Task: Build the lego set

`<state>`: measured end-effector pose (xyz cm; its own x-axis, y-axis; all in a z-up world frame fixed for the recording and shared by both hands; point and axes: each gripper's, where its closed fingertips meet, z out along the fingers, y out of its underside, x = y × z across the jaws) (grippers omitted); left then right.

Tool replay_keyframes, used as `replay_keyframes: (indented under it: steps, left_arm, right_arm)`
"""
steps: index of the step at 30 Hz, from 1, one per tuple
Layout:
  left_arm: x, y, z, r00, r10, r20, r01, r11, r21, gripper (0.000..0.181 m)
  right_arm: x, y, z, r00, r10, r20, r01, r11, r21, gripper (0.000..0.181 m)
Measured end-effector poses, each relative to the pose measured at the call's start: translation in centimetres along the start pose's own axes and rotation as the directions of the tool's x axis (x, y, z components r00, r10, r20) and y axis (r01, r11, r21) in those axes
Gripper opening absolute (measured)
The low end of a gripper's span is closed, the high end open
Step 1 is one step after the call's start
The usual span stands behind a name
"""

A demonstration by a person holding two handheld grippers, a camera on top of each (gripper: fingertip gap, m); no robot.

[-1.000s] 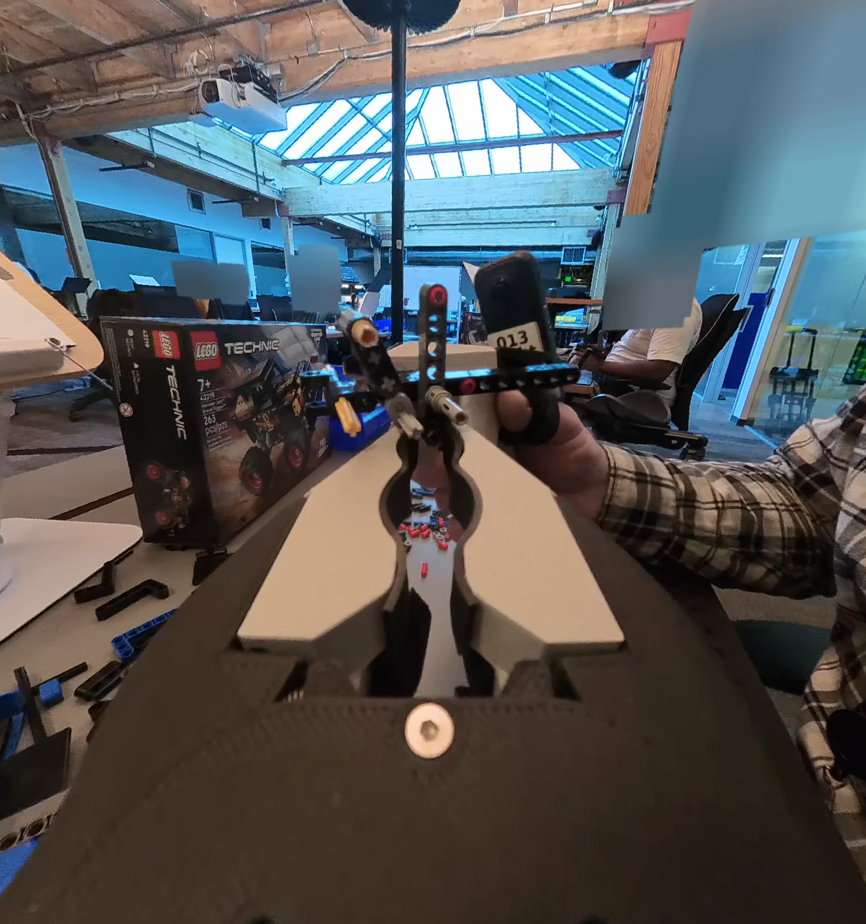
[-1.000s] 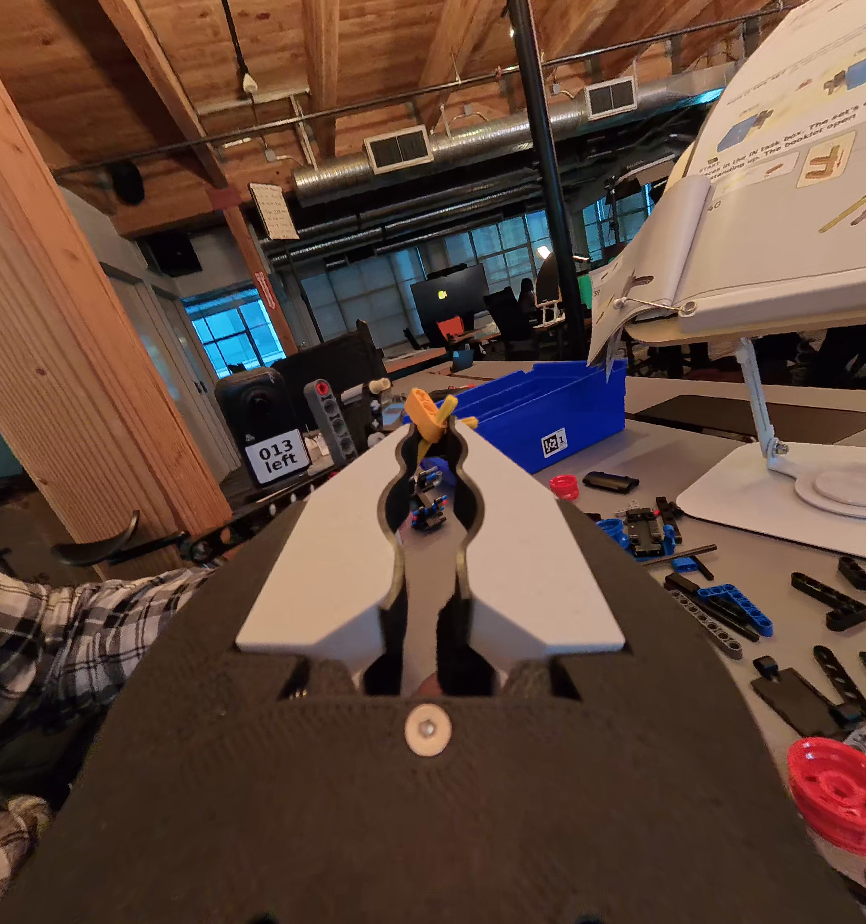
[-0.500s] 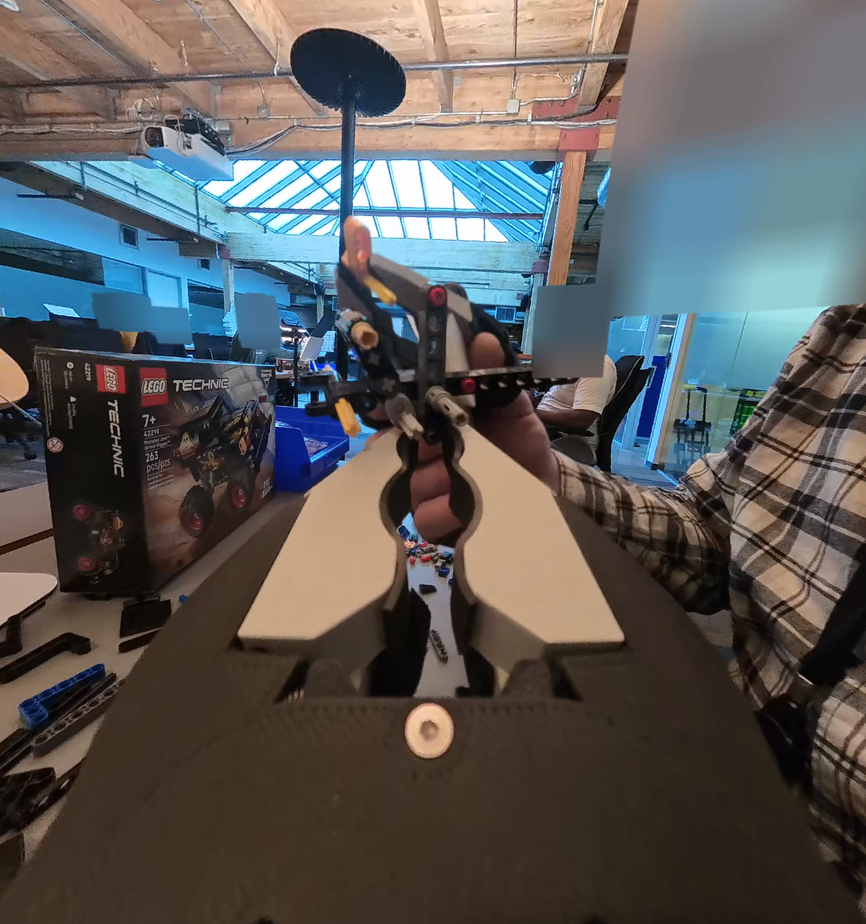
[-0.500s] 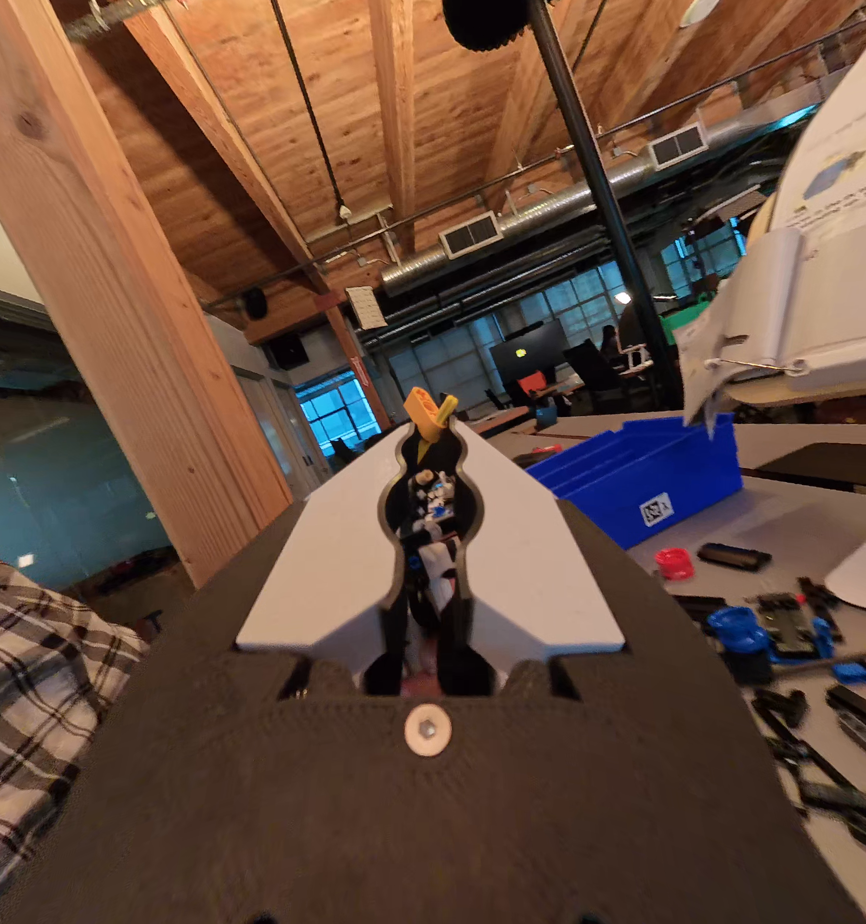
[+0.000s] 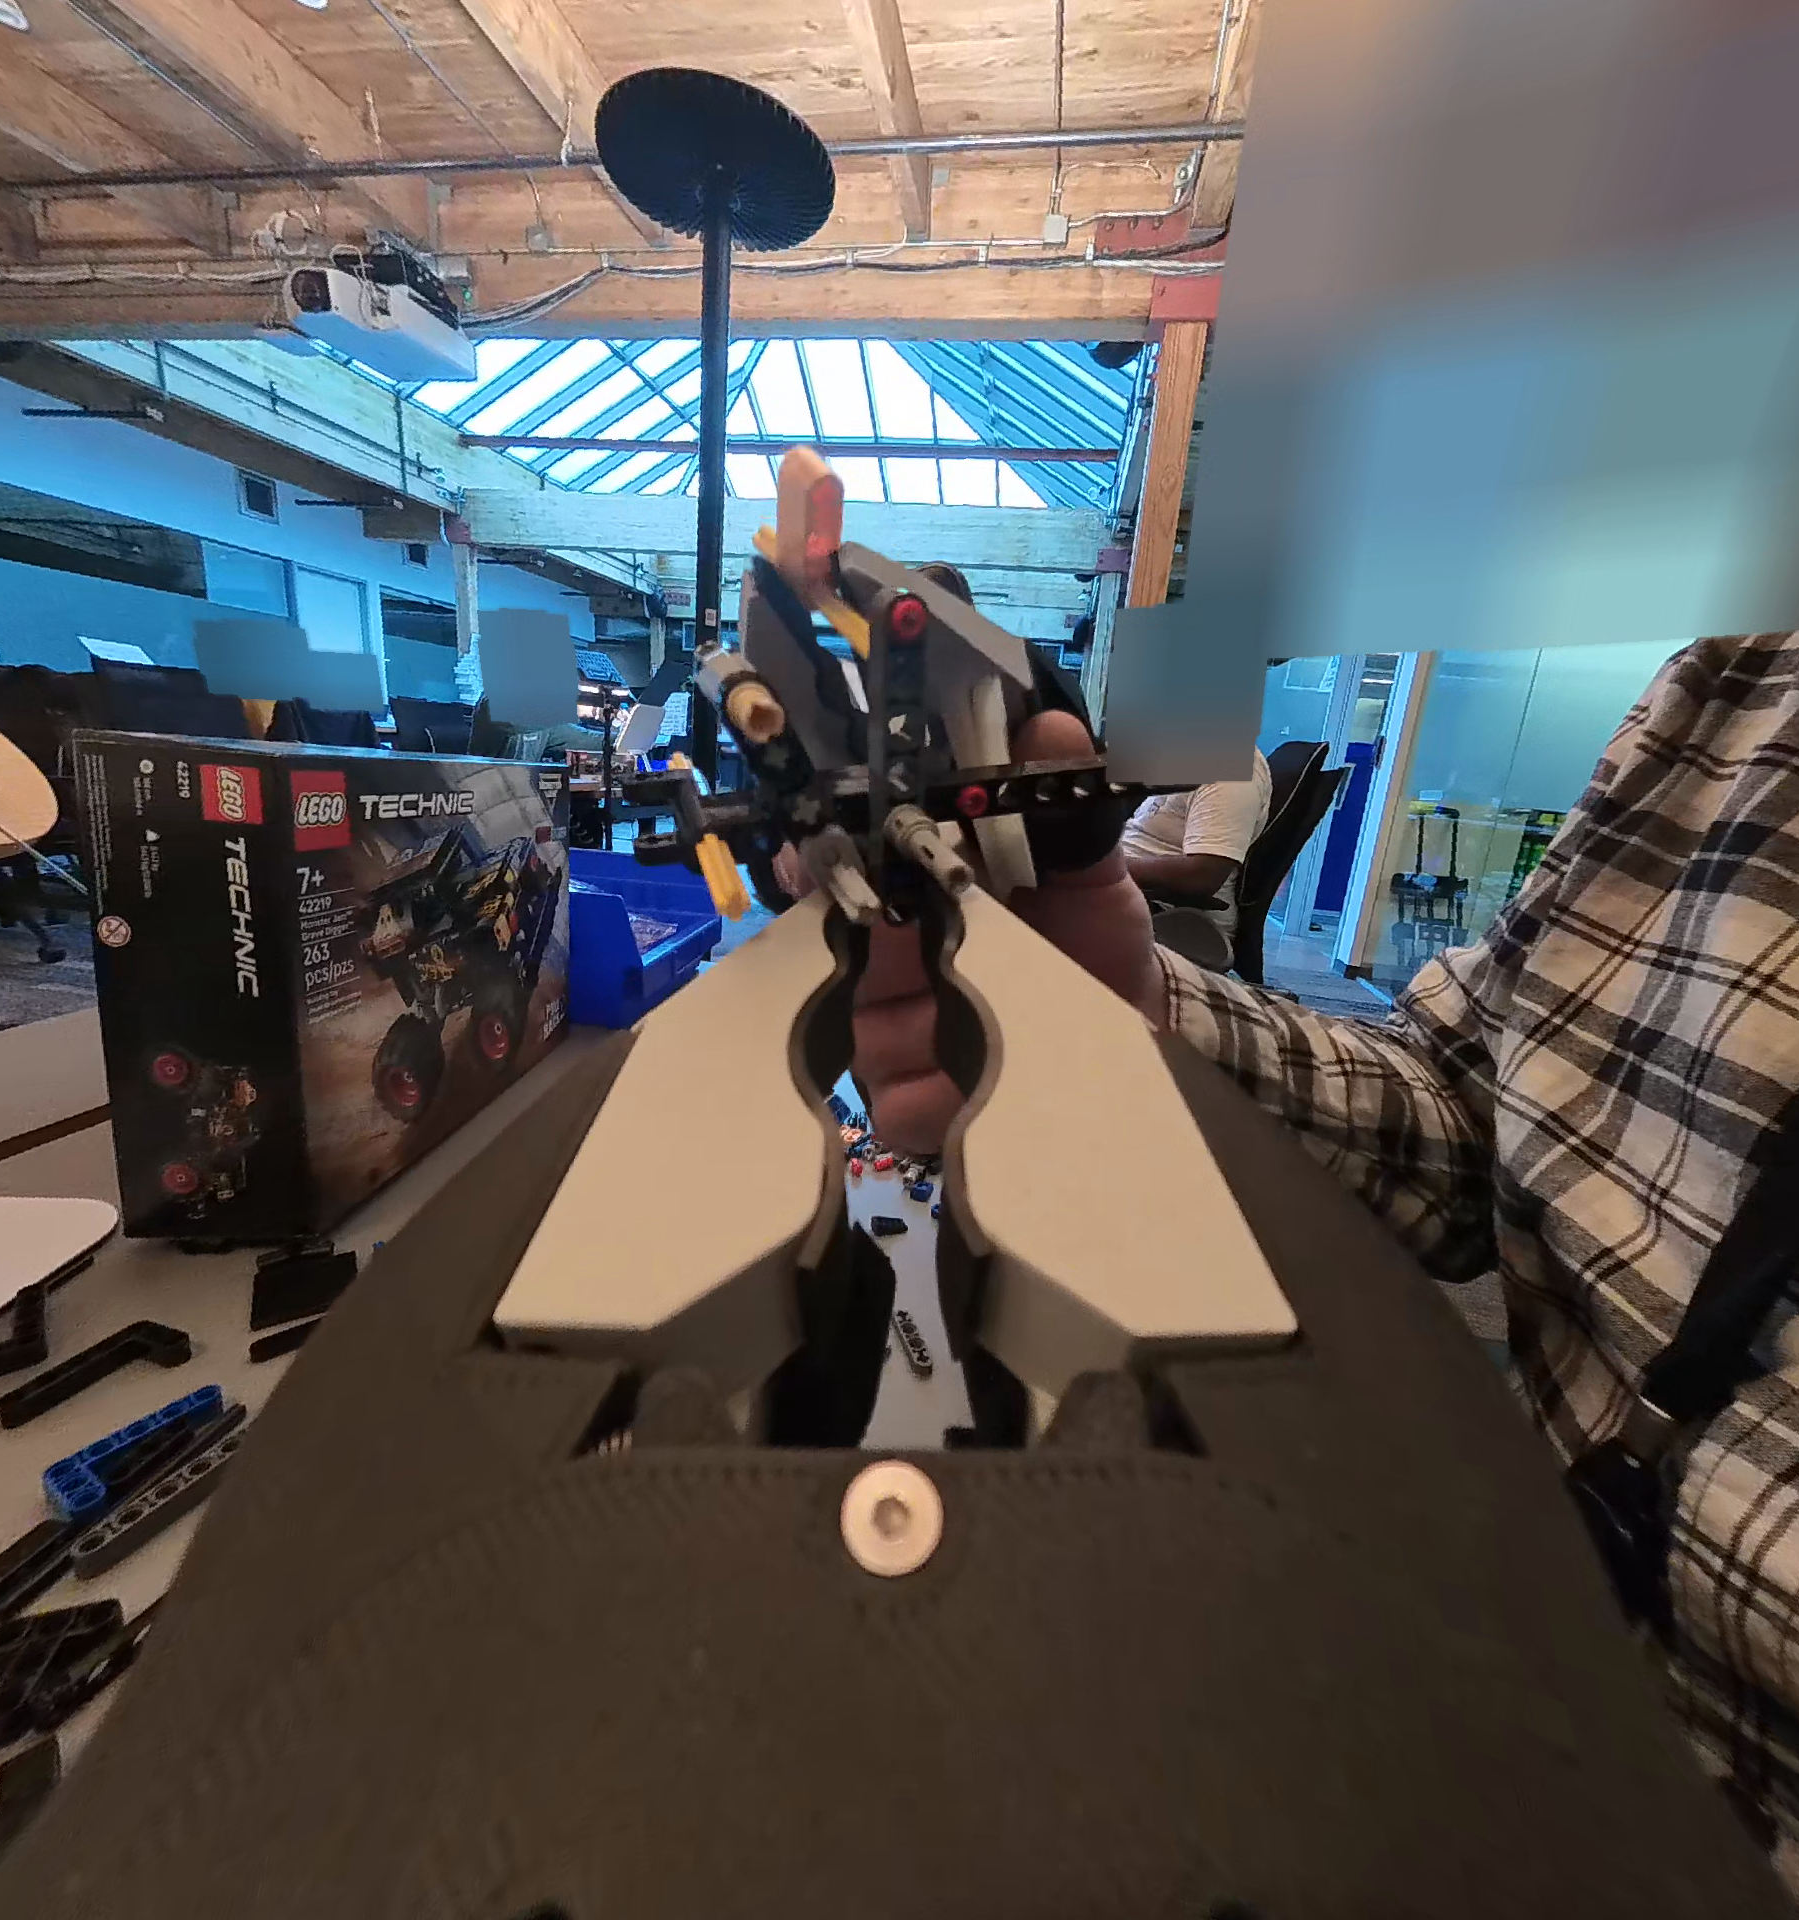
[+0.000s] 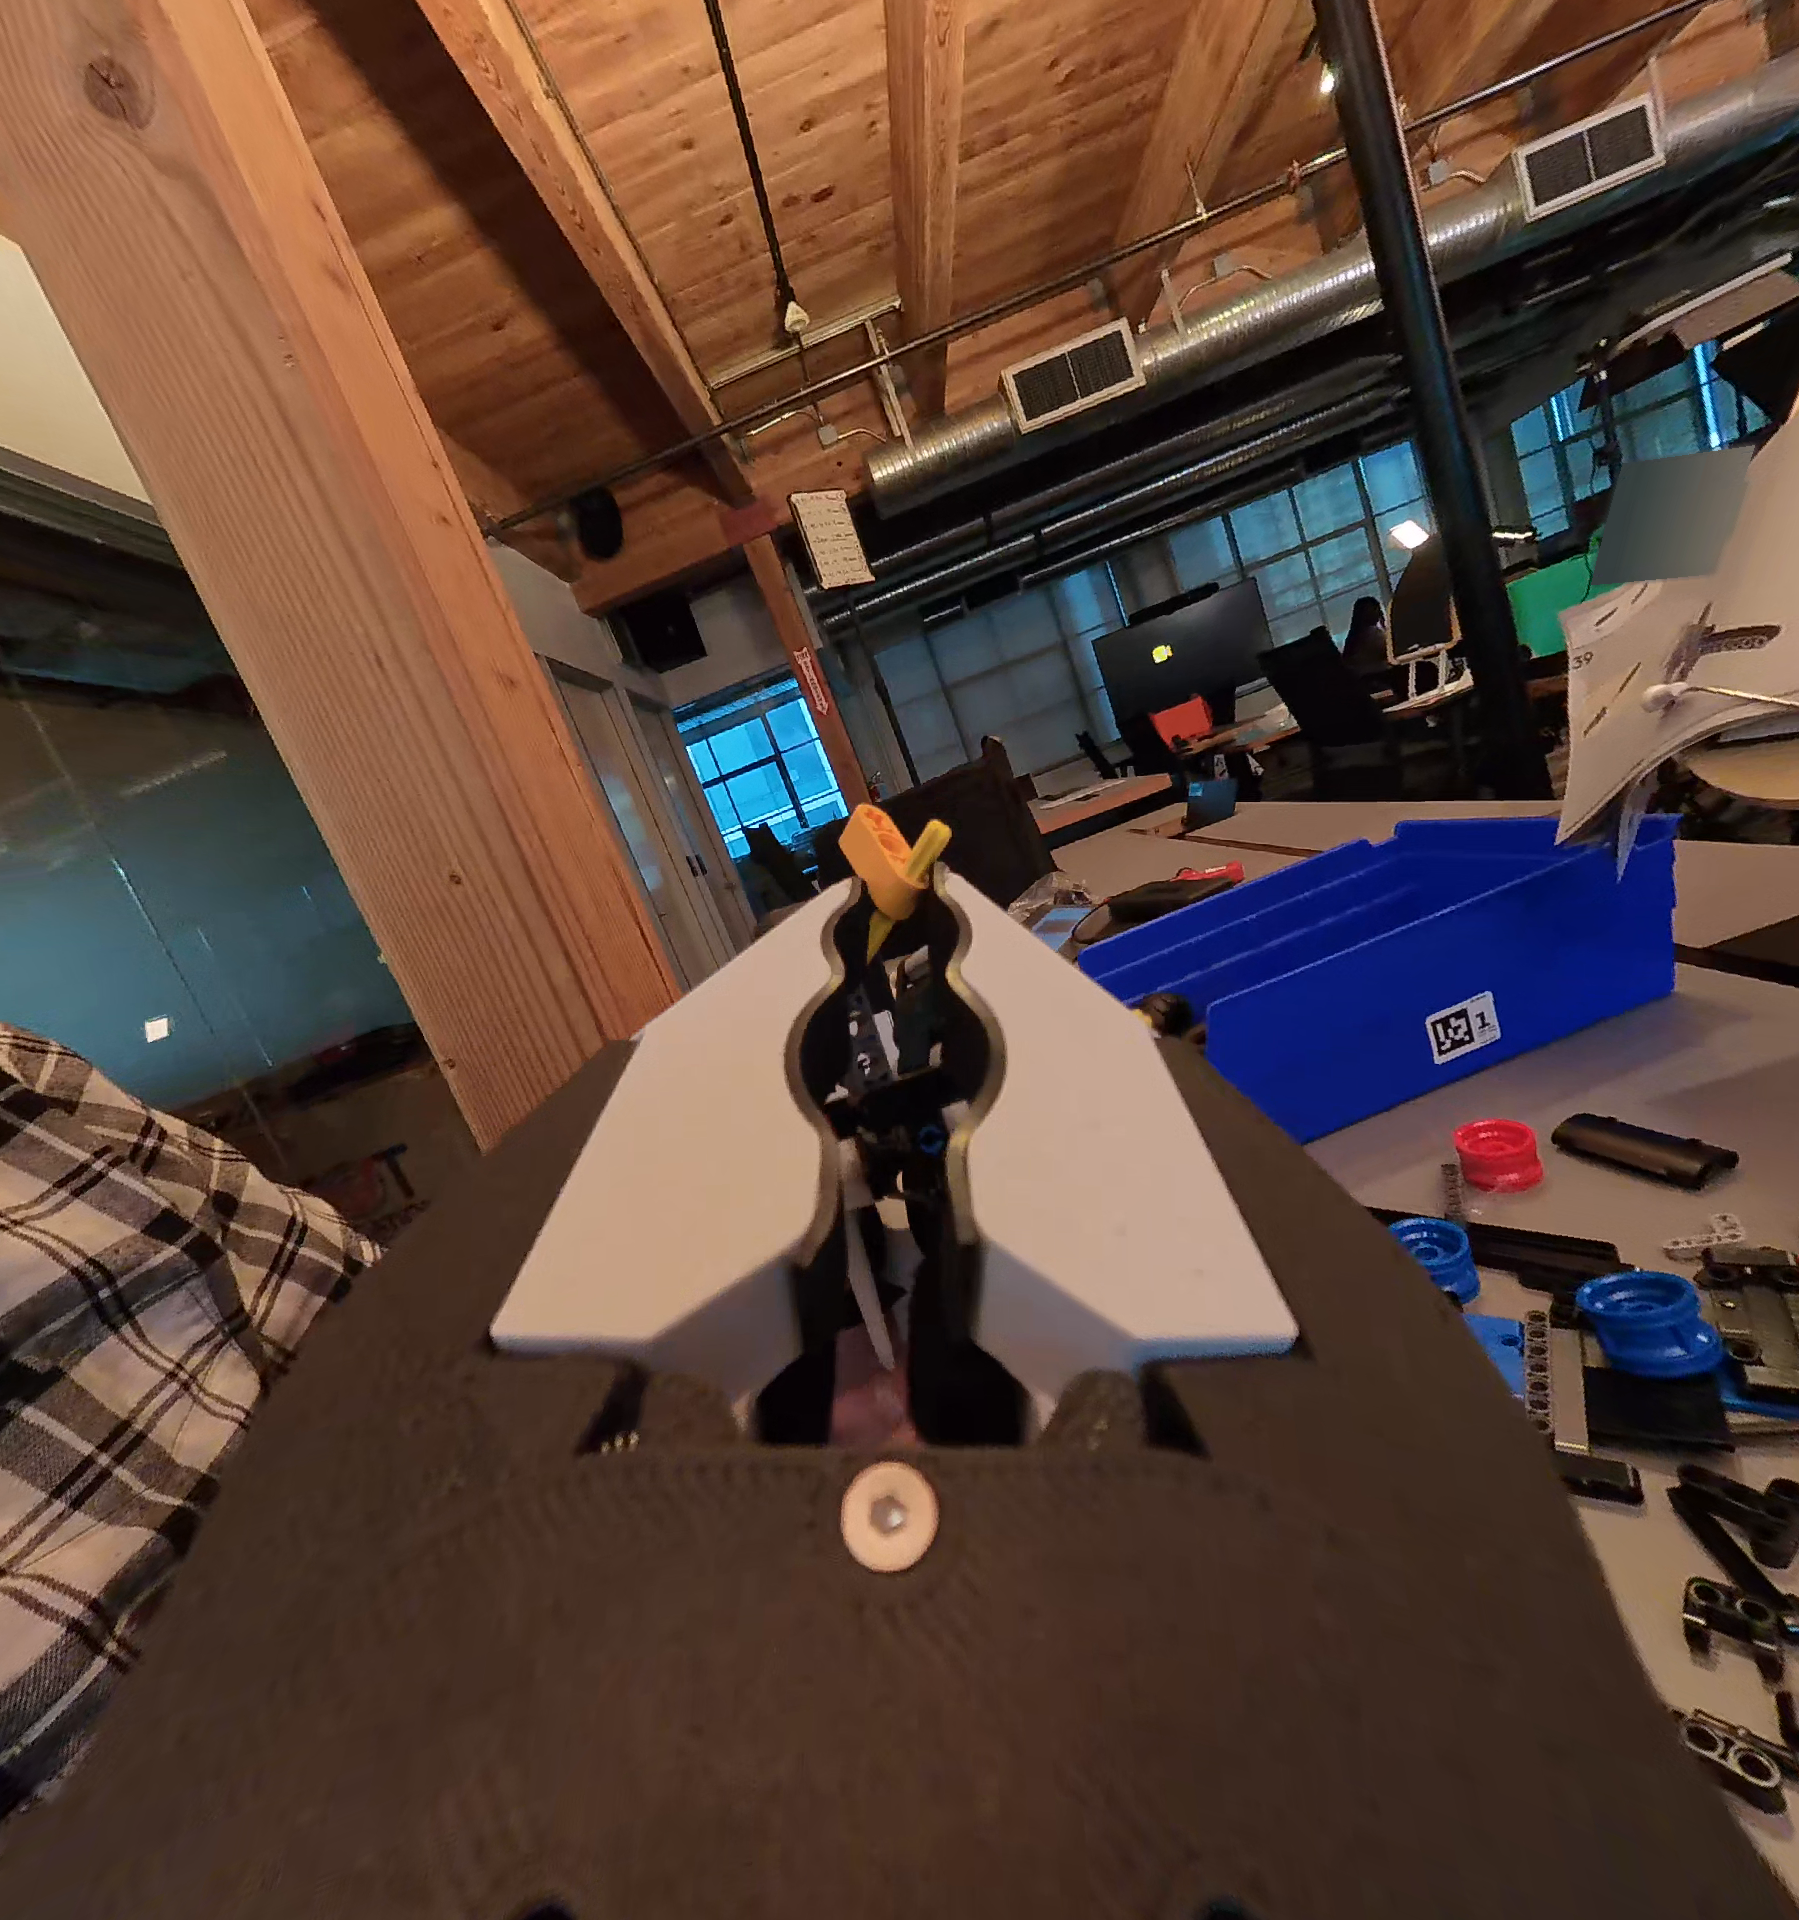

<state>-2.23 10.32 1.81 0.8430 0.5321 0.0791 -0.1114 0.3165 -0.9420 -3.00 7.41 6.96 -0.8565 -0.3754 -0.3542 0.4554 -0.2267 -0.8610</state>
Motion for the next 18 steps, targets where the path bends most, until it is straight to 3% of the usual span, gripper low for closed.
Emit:
replay_keyframes:
  steps: [1,18]
  left_arm:
    - [-0.01,0.01,0.01,1.000,0.000,-0.001,0.000,1.000,0.000,0.008]
    - [0.01,0.36,0.17,1.000,0.010,0.002,-0.010,1.000,-0.014,0.008]
  right_arm:
    - [-0.01,0.15,0.03,1.000,0.004,0.002,-0.004,1.000,-0.003,0.008]
    - [-0.06,0.34,-0.50,0.996,-0.092,-0.011,0.092,0.996,-0.019,0.009]
